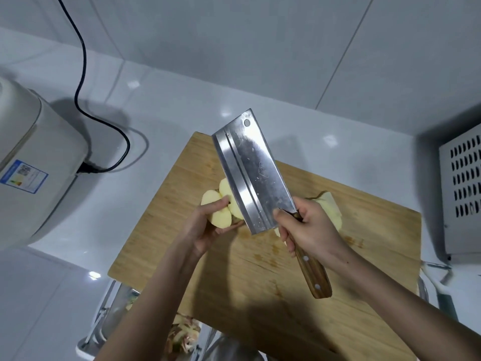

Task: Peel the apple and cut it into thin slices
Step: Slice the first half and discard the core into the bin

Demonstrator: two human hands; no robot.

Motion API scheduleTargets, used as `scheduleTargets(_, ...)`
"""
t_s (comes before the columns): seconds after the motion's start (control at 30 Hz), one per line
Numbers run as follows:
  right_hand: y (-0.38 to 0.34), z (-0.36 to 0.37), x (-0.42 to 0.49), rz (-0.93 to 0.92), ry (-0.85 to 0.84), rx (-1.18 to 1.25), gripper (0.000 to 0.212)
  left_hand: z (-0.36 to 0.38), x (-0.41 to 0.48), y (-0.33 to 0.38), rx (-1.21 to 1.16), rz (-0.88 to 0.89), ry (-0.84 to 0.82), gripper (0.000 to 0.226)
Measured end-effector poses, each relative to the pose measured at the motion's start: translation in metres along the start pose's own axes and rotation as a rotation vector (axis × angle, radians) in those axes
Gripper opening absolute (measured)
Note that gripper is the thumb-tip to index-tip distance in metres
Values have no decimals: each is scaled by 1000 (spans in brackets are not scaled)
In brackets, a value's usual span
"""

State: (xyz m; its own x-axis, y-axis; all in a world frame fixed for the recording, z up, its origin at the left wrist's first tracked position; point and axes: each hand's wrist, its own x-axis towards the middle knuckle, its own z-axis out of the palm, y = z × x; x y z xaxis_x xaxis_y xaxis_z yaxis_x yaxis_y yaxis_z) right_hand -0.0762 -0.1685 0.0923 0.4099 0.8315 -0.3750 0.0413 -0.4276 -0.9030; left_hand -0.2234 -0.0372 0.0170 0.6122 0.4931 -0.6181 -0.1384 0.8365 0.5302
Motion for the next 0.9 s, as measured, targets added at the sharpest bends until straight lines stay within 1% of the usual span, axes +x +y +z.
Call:
scheduleTargets(0.1,-2,0,-2,-11,-4,-3,25,7,3,-3,38,42,-2,40)
scheduleTargets(0.23,-2,1,-5,-9,17,12,18,17,2,-3,39,97,-1,38)
scheduleTargets(0.33,-2,1,-7,-22,34,-21,13,22,-2,-2,44,116,0,35)
scheduleTargets(0.43,-3,-1,-9,-31,52,-40,19,24,-3,-1,88,143,13,40)
scheduleTargets(0.47,-3,-1,-10,-32,55,-38,21,25,-3,0,104,160,15,37)
scheduleTargets(0.57,-2,-1,-10,-30,55,-22,19,26,-4,0,116,206,24,17)
scheduleTargets(0.7,-2,-1,-10,-25,47,-19,20,28,-7,2,149,223,62,18)
scheduleTargets(0.9,-1,3,-13,-35,65,-20,22,35,-11,1,145,259,113,13)
